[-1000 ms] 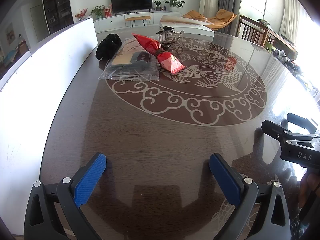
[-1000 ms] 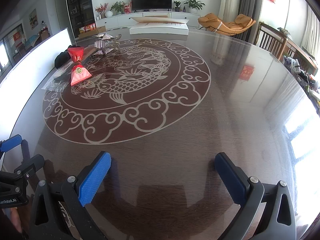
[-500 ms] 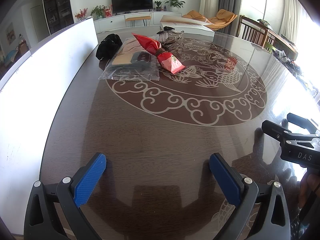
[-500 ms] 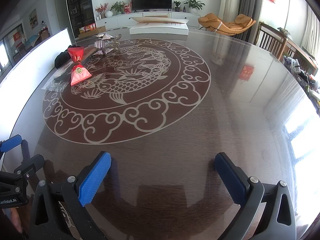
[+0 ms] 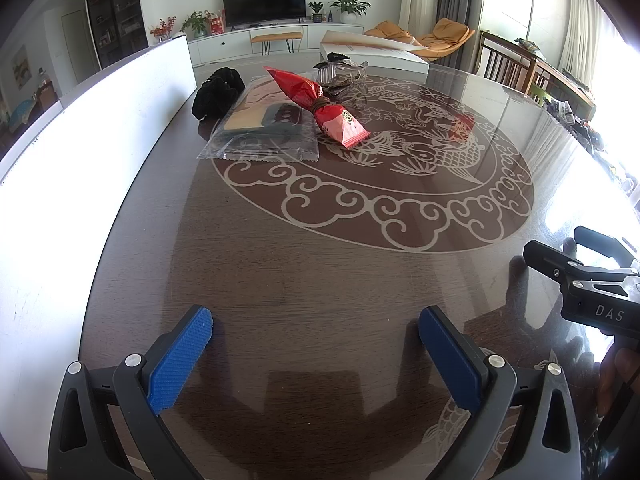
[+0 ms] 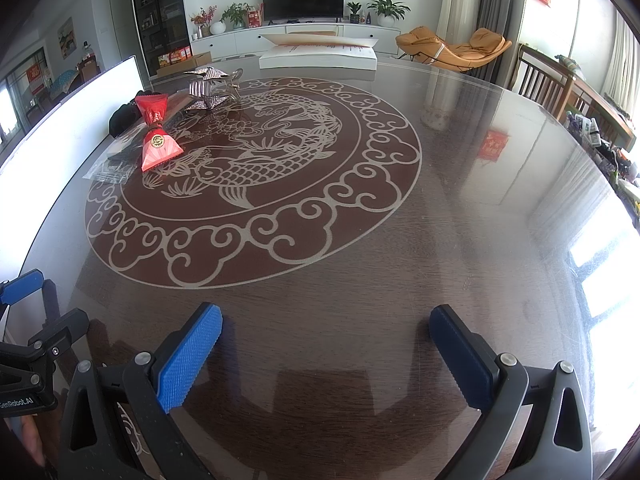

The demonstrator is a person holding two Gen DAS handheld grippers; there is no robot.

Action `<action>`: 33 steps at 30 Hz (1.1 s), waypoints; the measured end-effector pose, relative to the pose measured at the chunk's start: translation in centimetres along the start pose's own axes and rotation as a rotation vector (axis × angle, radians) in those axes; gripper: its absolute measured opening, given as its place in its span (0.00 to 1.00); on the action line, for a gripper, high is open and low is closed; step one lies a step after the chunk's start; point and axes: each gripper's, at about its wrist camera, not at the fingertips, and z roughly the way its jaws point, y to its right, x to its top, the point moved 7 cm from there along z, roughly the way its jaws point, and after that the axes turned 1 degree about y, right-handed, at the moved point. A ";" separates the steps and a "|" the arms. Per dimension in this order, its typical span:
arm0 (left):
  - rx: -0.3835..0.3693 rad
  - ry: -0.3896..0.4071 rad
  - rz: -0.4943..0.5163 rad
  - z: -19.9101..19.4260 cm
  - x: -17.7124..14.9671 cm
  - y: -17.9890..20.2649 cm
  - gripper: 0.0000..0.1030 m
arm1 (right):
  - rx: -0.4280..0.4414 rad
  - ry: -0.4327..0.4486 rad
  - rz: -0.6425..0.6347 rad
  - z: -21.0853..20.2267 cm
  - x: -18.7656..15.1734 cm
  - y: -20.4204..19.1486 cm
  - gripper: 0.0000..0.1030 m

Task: Organize objects
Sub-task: 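Return both tools to the table near the remaining items, then grasp the red candy-wrapped snack with the right gripper and lift it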

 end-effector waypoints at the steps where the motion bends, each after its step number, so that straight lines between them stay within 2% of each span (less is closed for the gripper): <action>1: 0.000 0.000 0.000 0.0 0.0 0.0 1.00 | 0.000 0.000 0.000 0.0 0.0 -0.1 1.00; 6: -0.006 -0.013 0.011 -0.2 -0.3 -0.3 1.00 | 0.000 0.000 0.000 0.0 0.0 -0.1 1.00; 14: 0.025 0.002 -0.032 -0.7 -0.7 -2.4 1.00 | 0.003 -0.001 0.002 0.0 0.0 -0.1 1.00; 17: 0.029 0.005 -0.038 -0.7 -0.7 -2.4 1.00 | 0.025 -0.028 -0.013 0.5 0.6 -0.3 1.00; 19: 0.032 0.006 -0.040 -0.7 -0.7 -2.3 1.00 | 0.115 -0.042 -0.009 1.0 2.2 -1.3 1.00; 21: 0.035 0.008 -0.042 -0.7 -0.7 -2.3 1.00 | 0.152 -0.032 -0.031 1.4 4.8 -3.1 1.00; 23: 0.037 0.008 -0.044 -0.7 -0.7 -2.3 1.00 | 0.209 0.004 -0.109 1.6 8.2 -6.3 1.00; 26: 0.038 0.009 -0.044 -0.7 -0.7 -2.3 1.00 | 0.246 -0.023 -0.259 3.8 12.1 -11.9 0.99; 28: 0.037 0.009 -0.044 -0.7 -0.7 -2.3 1.00 | 0.250 -0.048 -0.309 5.6 13.8 -14.7 0.86; 32: 0.036 0.009 -0.044 -0.7 -0.7 -2.3 1.00 | 0.253 -0.108 -0.317 8.7 15.0 -17.9 0.74; 33: 0.036 0.009 -0.044 -0.7 -0.7 -2.3 1.00 | 0.270 -0.117 -0.300 9.1 15.1 -18.1 0.61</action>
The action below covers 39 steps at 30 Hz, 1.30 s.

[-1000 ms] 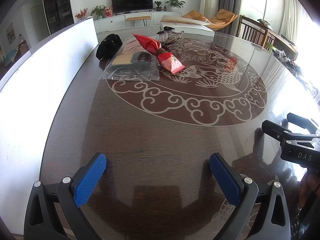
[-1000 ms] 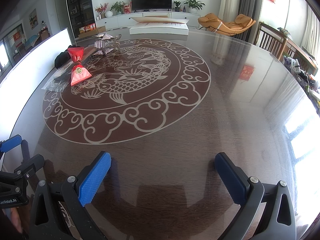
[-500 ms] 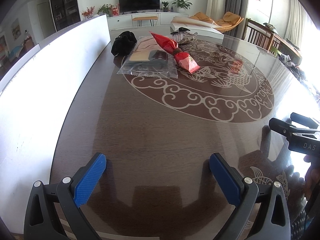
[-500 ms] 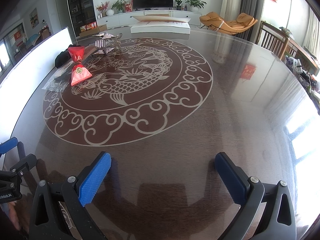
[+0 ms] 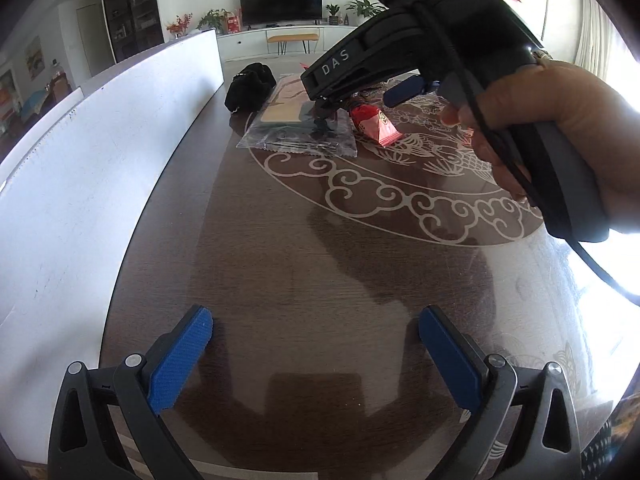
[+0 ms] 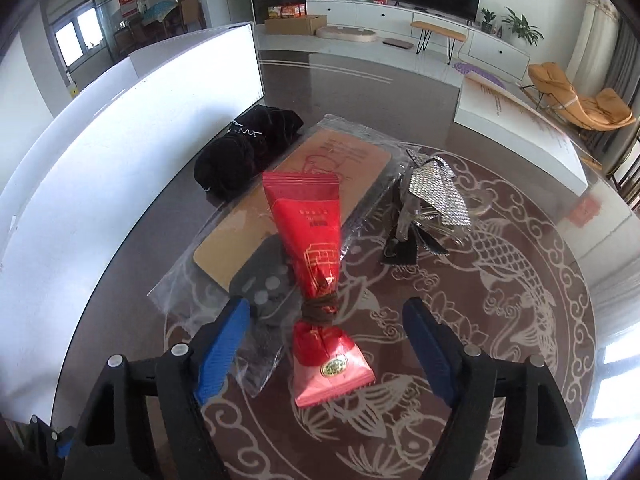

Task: Organize objects
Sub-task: 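Grasp the red candy-wrapped snack with the right gripper and lift it, then lower the red snack onto the table and open the right gripper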

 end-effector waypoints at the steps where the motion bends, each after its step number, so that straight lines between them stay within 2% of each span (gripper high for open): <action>1: 0.000 0.000 0.000 0.0 0.0 0.0 1.00 | 0.038 0.013 0.035 0.0 0.2 0.1 0.43; 3: 0.000 0.000 -0.001 0.0 0.0 0.0 1.00 | 0.040 0.036 0.090 -0.7 -0.1 0.9 0.18; 6: 0.000 0.000 -0.002 0.0 0.0 0.0 1.00 | 0.016 0.047 0.102 -2.2 -1.9 2.1 0.17; 9: 0.001 0.000 -0.001 0.0 0.0 0.0 1.00 | -0.030 0.027 0.143 -4.2 -5.5 4.4 0.17; 13: 0.000 0.000 -0.001 0.0 0.0 0.0 1.00 | -0.128 -0.010 0.254 -7.6 -11.3 8.8 0.18; 18: 0.001 0.000 -0.001 0.1 0.0 0.0 1.00 | -0.260 -0.009 0.380 -10.9 -17.1 14.4 0.18; 20: 0.001 0.001 -0.001 0.1 0.0 0.0 1.00 | -0.284 0.017 0.410 -11.4 -18.6 15.7 0.19; 21: 0.001 0.001 -0.001 0.1 0.0 0.0 1.00 | -0.296 0.034 0.411 -11.6 -18.9 16.0 0.25; 22: 0.001 0.000 -0.001 0.1 0.0 0.0 1.00 | -0.323 0.042 0.399 -11.6 -19.1 16.2 0.45; 23: 0.001 0.000 -0.001 0.1 0.0 0.0 1.00 | -0.347 0.049 0.389 -11.6 -19.3 16.2 0.59; 24: 0.001 0.001 -0.002 0.1 0.0 0.0 1.00 | -0.359 0.058 0.382 -11.4 -19.4 16.2 0.80; 28: 0.001 0.001 -0.002 0.1 0.0 0.0 1.00 | -0.341 0.121 0.427 -11.3 -19.7 16.1 0.86; 39: 0.001 0.001 -0.002 0.1 0.0 0.0 1.00 | -0.349 0.115 0.422 -10.9 -19.7 15.6 0.98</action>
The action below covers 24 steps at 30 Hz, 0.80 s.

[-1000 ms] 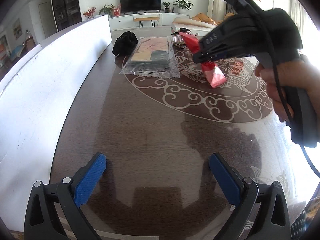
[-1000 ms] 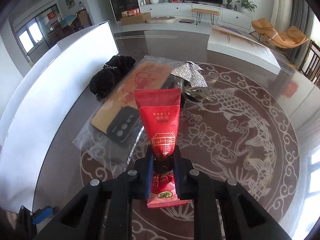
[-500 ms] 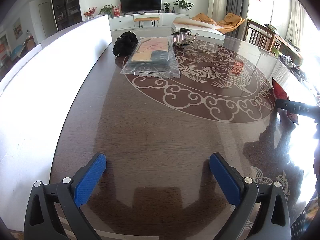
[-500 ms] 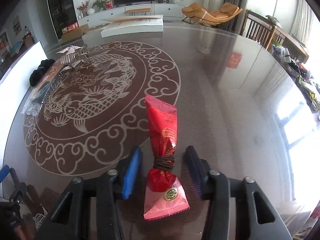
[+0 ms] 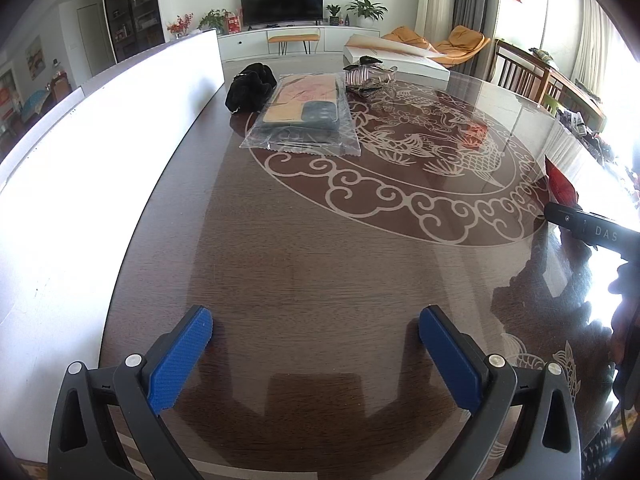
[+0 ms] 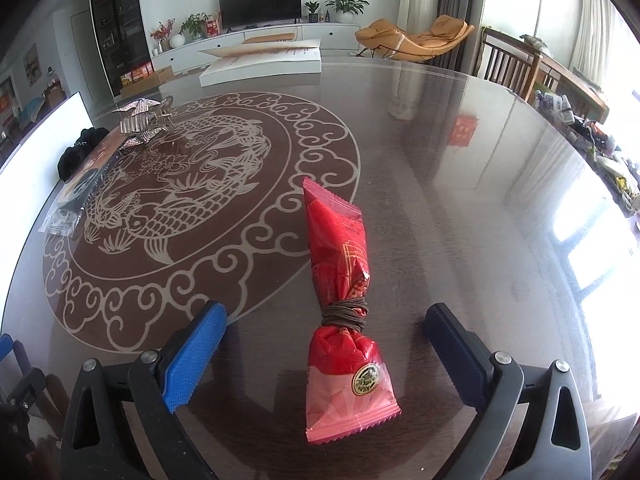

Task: Organize objects
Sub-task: 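Lower the red snack onto the table and open the right gripper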

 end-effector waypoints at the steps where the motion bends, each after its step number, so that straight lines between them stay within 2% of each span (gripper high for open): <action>1: 0.000 0.000 0.000 0.0 0.0 0.0 1.00 | -0.001 -0.001 0.001 0.0 0.0 0.0 0.98; 14: 0.000 -0.001 0.001 0.1 0.0 0.0 1.00 | 0.001 -0.002 0.001 0.0 -0.1 0.0 1.00; 15: -0.004 -0.011 0.005 0.1 0.0 0.0 1.00 | 0.001 -0.002 0.001 0.0 -0.1 0.0 1.00; 17: -0.035 -0.083 0.027 0.4 0.4 0.2 1.00 | 0.001 -0.002 0.001 0.0 -0.1 0.0 1.00; 18: -0.068 -0.096 0.010 0.3 1.0 0.1 1.00 | 0.001 -0.002 0.001 0.0 -0.1 0.0 1.00; 21: -0.146 -0.034 -0.059 -0.6 4.8 -0.7 1.00 | 0.001 -0.002 0.001 0.0 -0.1 0.0 1.00; 24: -0.127 -0.008 -0.082 0.4 9.4 -1.6 1.00 | 0.004 -0.002 0.000 0.0 -0.1 0.0 1.00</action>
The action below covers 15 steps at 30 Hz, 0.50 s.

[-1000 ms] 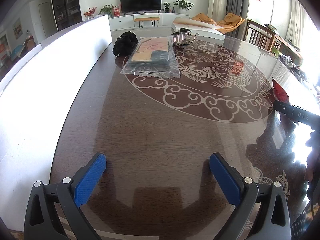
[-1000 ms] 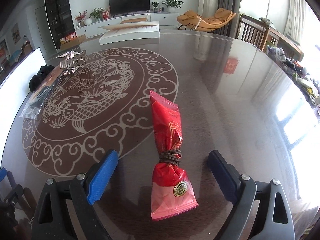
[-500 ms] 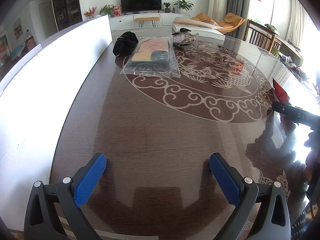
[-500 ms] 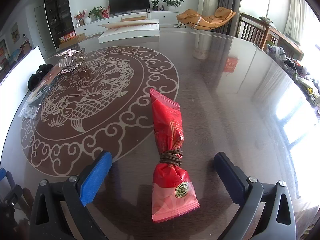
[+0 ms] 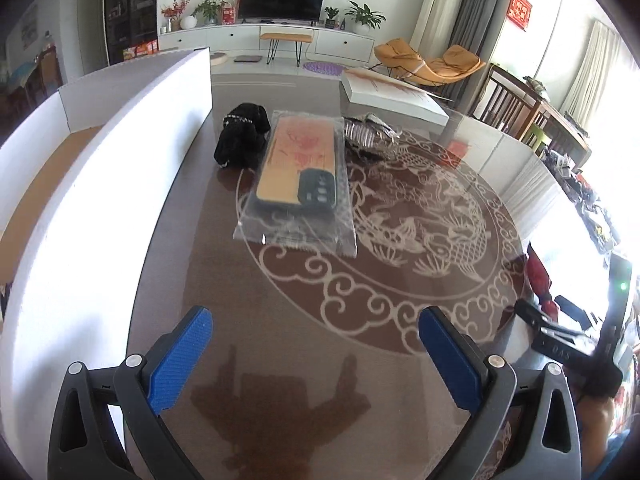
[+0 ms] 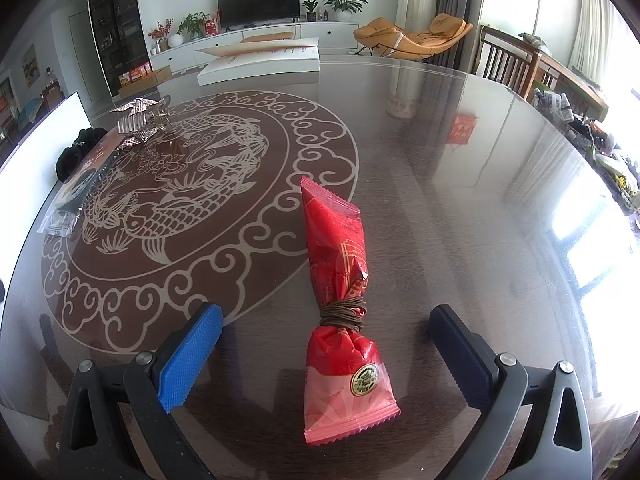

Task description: Organize objects

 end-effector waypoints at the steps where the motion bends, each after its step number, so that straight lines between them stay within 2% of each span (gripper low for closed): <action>1: 0.006 0.002 0.007 0.9 1.4 -0.2 1.00 | 0.002 0.000 -0.003 0.0 0.0 -0.1 1.00; 3: 0.000 -0.024 0.026 3.3 3.8 -0.1 1.00 | 0.005 0.000 -0.008 0.0 0.0 -0.2 1.00; 6: -0.014 -0.107 0.046 7.3 6.1 0.0 1.00 | 0.005 0.000 -0.008 0.0 0.0 -0.2 1.00; 11: 0.056 -0.181 0.067 12.3 8.3 -0.3 1.00 | 0.005 0.000 -0.008 0.0 0.0 -0.2 1.00; 13: 0.122 -0.167 0.083 13.4 8.9 -0.6 1.00 | 0.005 0.000 -0.008 0.0 0.0 -0.2 1.00; 15: 0.113 -0.163 0.092 13.7 9.2 -0.3 1.00 | 0.005 0.000 -0.008 0.0 0.0 -0.2 1.00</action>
